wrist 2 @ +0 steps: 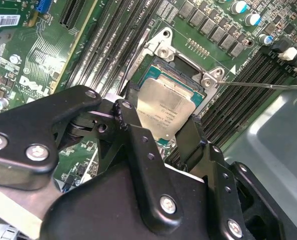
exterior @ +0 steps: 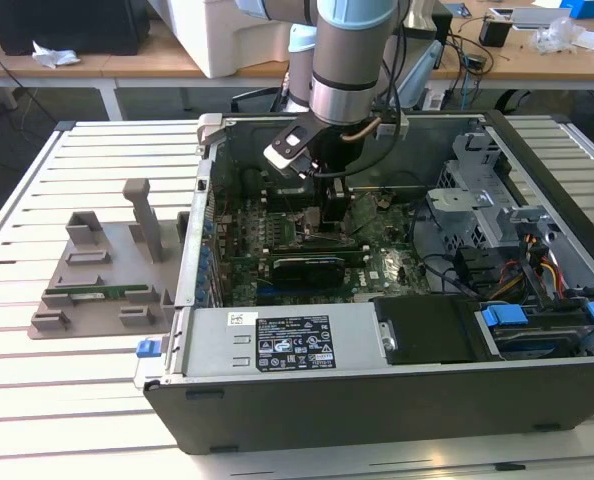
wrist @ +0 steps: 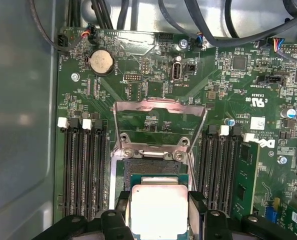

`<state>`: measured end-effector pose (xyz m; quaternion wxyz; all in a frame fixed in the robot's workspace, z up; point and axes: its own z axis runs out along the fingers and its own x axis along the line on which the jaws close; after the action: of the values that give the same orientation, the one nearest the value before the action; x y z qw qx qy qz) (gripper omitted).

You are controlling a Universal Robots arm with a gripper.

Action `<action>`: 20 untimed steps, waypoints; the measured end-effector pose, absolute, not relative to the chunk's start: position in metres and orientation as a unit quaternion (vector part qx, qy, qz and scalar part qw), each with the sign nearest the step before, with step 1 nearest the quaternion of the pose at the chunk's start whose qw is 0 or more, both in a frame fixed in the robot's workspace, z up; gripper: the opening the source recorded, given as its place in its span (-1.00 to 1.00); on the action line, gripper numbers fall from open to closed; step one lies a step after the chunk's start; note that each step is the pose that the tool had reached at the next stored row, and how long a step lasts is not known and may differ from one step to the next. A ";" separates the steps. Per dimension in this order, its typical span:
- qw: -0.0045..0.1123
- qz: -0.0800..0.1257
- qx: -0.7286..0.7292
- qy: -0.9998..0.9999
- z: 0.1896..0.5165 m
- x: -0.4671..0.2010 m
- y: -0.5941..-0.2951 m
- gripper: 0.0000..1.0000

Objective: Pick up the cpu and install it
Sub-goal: 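Place the cpu into insertion slot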

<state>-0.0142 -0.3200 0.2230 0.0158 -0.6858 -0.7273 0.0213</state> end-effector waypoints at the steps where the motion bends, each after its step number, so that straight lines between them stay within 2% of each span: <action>1: 0.016 0.021 -0.686 -0.727 0.222 -0.014 -0.320 0.09; 16: 0.010 0.027 -0.698 -0.716 0.207 -0.014 -0.310 0.09; 20: 0.002 0.036 -0.698 -0.716 0.203 -0.014 -0.310 0.09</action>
<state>-0.0142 -0.3098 0.2035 0.0020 -0.6976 -0.7156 0.0357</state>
